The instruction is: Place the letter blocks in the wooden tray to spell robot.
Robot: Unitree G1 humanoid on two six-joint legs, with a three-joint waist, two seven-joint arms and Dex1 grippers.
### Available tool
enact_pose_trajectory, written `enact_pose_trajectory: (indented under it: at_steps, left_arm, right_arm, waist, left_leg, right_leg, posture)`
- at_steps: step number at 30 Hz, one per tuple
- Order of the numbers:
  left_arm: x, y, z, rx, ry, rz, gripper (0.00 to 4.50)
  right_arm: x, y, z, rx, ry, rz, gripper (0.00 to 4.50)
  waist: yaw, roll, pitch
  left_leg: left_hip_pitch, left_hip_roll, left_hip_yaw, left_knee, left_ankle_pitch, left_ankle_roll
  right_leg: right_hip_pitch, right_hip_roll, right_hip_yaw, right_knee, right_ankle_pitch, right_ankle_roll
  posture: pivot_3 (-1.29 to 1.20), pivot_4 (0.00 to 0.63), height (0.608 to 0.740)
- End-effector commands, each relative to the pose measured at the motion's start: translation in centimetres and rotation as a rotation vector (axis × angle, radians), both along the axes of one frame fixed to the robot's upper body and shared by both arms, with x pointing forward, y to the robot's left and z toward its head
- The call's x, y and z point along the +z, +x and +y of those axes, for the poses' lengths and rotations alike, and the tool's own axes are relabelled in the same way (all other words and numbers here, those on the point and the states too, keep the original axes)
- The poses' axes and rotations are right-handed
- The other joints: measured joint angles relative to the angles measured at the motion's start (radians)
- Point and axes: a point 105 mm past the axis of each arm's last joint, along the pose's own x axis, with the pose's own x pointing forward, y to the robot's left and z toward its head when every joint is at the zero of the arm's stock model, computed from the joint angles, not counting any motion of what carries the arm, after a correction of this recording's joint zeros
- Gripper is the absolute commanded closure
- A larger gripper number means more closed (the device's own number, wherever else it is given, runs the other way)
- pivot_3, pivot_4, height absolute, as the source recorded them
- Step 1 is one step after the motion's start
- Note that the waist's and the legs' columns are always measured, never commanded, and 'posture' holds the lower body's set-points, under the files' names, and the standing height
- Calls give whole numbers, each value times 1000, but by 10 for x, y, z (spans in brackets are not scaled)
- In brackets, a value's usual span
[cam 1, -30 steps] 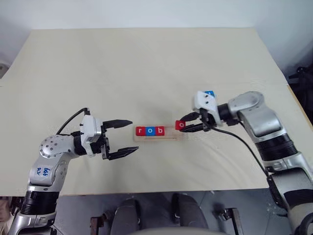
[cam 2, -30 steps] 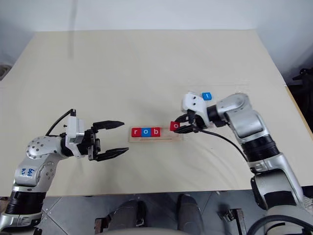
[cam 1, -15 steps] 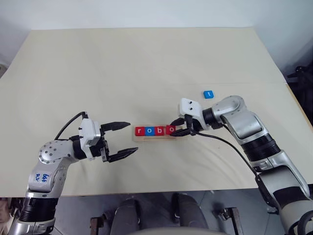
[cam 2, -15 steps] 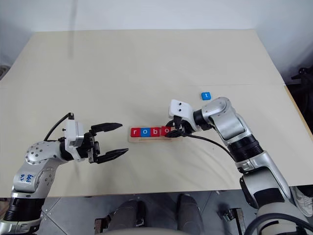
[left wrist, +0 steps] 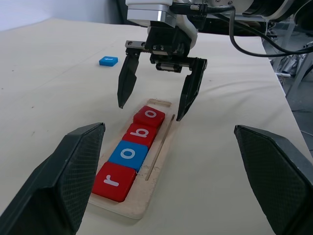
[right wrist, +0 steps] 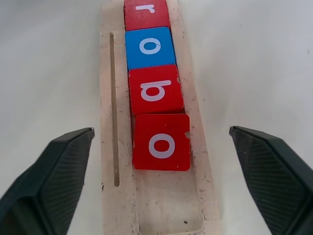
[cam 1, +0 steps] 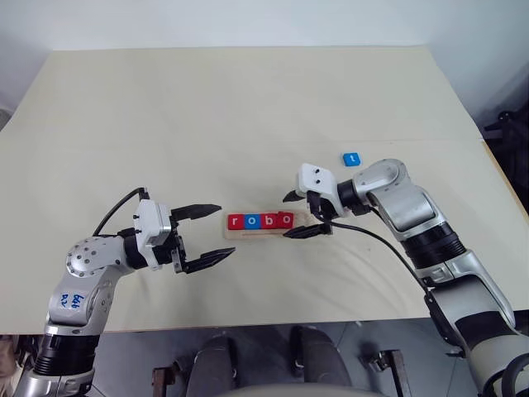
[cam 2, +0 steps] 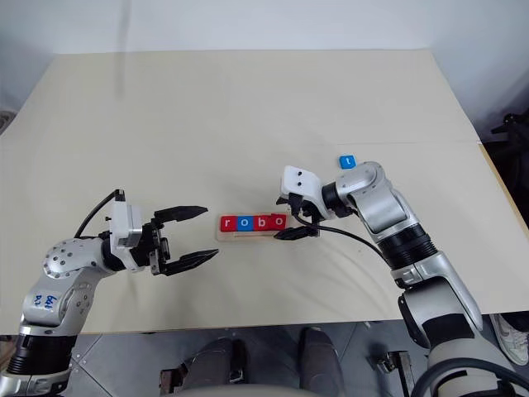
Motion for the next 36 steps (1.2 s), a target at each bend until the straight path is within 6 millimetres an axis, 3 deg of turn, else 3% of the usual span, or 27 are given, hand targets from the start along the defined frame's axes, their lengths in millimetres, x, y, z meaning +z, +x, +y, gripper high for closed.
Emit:
enact_pose_trajectory:
  at_steps: [1,3,9,14,30,33,36]
  left_arm:
    - [10,-4,0,-5,-11,-43,0]
    - [10,-4,1,-2,-10,-42,0]
    - [10,-4,3,10,-11,-41,0]
    - [10,-3,3,12,-10,-41,0]
    - [11,-1,2,21,-15,-46,0]
    - [10,-1,2,22,-17,-45,0]
    - [9,-1,3,24,-18,-41,0]
  right_arm:
    - [18,1,-9,-11,45,-46,207]
    - [18,1,-14,-23,48,-41,650]
    - [9,5,-30,-96,13,-47,2823]
    - [5,7,-26,-104,16,-50,4462]
    - [5,5,-10,-82,36,-45,4462]
    - [13,6,-25,-119,45,-67,4462]
    - [24,9,-53,-230,93,-94,4301]
  waist:
    - [0,0,0]
    - [1,0,0]
    - [0,0,0]
    - [-1,0,0]
    - [0,0,0]
    - [0,0,0]
    - [6,0,0]
  left_leg:
    - [0,0,0,0,0,0]
    - [0,0,0,0,0,0]
    - [0,0,0,0,0,0]
    - [0,0,0,0,0,0]
    - [0,0,0,0,0,0]
    - [0,0,0,0,0,0]
    - [0,0,0,0,0,0]
  right_leg:
    - [0,0,0,0,0,0]
    - [0,0,0,0,0,0]
    - [0,0,0,0,0,0]
    - [0,0,0,0,0,0]
    - [0,0,0,0,0,0]
    - [0,0,0,0,0,0]
    - [0,0,0,0,0,0]
  posture:
    - [0,150,740]
    - [0,150,740]
    - [0,150,740]
    - [0,150,740]
    - [0,150,740]
    - [0,150,740]
    - [0,150,740]
